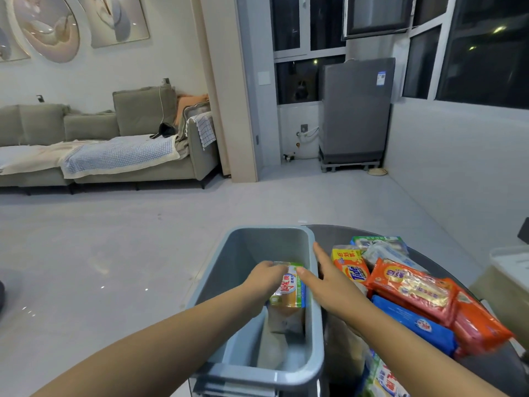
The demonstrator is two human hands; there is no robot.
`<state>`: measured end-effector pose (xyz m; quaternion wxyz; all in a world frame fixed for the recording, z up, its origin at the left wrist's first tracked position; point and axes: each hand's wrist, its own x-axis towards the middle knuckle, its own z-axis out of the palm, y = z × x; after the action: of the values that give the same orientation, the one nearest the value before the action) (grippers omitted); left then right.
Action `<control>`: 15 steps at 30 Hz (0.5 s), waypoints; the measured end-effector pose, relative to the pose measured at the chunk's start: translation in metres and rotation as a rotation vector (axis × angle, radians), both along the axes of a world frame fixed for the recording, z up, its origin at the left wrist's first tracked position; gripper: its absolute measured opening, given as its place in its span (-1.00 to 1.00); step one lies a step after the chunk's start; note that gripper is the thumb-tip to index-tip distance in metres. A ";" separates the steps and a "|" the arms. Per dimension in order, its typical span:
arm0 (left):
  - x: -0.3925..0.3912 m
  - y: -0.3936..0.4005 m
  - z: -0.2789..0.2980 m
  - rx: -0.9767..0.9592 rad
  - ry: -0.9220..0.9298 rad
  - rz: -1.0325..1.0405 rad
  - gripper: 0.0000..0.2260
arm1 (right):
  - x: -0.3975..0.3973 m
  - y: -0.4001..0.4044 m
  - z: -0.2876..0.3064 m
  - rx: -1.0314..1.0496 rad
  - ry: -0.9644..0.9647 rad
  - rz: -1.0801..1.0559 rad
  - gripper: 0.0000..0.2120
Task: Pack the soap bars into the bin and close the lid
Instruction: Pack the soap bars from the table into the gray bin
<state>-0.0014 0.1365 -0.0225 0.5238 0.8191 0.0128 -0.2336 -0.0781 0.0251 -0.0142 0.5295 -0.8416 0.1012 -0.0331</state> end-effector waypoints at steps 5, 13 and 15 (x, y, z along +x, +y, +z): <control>-0.015 -0.001 0.022 -0.093 -0.251 0.065 -0.64 | -0.021 -0.014 -0.004 0.071 -0.138 -0.080 -0.54; -0.054 -0.036 0.037 -0.123 -0.598 -0.084 -0.70 | -0.052 -0.062 -0.003 -0.228 -0.455 -0.253 -0.80; -0.059 -0.053 0.037 -0.081 -0.598 -0.169 -0.72 | -0.056 -0.076 -0.005 -0.334 -0.468 -0.311 -0.81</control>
<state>-0.0605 0.0838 0.0144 0.5150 0.8282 -0.2194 -0.0255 -0.1340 -0.0511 -0.0195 0.3815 -0.8608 0.0972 -0.3225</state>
